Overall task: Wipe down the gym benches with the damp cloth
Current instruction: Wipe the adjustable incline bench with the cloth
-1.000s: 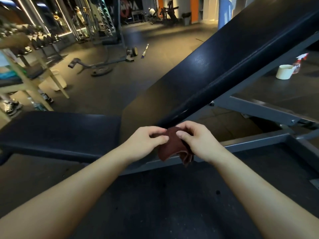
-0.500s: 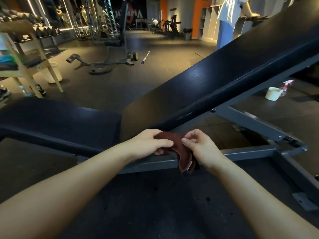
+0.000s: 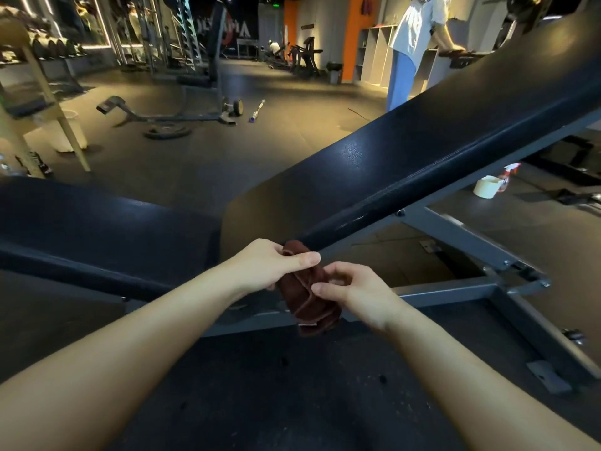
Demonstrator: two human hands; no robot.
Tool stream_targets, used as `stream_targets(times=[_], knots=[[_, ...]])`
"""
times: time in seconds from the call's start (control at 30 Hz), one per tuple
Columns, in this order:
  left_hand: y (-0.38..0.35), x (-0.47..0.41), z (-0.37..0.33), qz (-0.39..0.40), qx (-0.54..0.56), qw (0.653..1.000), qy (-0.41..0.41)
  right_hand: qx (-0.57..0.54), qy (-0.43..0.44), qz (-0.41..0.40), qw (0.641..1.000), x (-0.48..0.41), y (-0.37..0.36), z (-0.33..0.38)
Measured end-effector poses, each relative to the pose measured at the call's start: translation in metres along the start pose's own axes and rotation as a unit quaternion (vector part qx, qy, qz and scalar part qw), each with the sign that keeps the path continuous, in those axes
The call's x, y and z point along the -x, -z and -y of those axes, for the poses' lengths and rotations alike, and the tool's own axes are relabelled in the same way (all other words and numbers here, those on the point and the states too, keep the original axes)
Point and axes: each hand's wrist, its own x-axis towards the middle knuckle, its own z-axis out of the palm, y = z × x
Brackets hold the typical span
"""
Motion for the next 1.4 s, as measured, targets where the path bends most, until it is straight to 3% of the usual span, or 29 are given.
stream_targets(times=[0.17,0.27,0.47,0.6,0.7,0.77,0.97,1.17,1.27,1.4], knots=[[0.016,0.001,-0.001,0.045,-0.051,0.998,-0.018,-0.028,-0.013,-0.015,0.999,-0.005,-0.003,0.003],[0.019,0.0,-0.002,0.054,-0.095,0.994,-0.027,-0.059,-0.038,-0.07,0.995,-0.01,-0.006,0.0],[0.014,0.002,-0.019,-0.045,-0.105,0.989,-0.091,0.032,0.021,-0.168,0.985,-0.003,-0.005,0.0],[0.006,-0.002,-0.028,-0.095,-0.082,0.986,-0.114,0.034,0.047,-0.161,0.985,0.006,-0.006,0.005],[-0.004,-0.004,-0.036,-0.103,-0.058,0.987,-0.109,-0.004,0.053,-0.127,0.991,0.013,-0.009,0.007],[-0.012,-0.004,-0.043,-0.096,-0.053,0.988,-0.113,-0.026,0.056,-0.148,0.987,0.014,-0.014,0.007],[-0.023,0.0,-0.058,-0.082,-0.074,0.983,-0.145,-0.035,0.094,-0.293,0.951,0.005,-0.011,0.004],[-0.008,-0.004,-0.055,-0.201,-0.138,0.955,-0.17,-0.015,0.133,-0.455,0.881,-0.011,0.036,0.008],[0.0,-0.012,-0.049,-0.215,-0.189,0.944,-0.167,-0.056,0.154,-0.482,0.861,-0.016,0.053,0.013],[0.004,-0.018,-0.035,-0.21,-0.205,0.945,-0.146,0.018,0.189,-0.473,0.86,-0.025,0.054,0.015]])
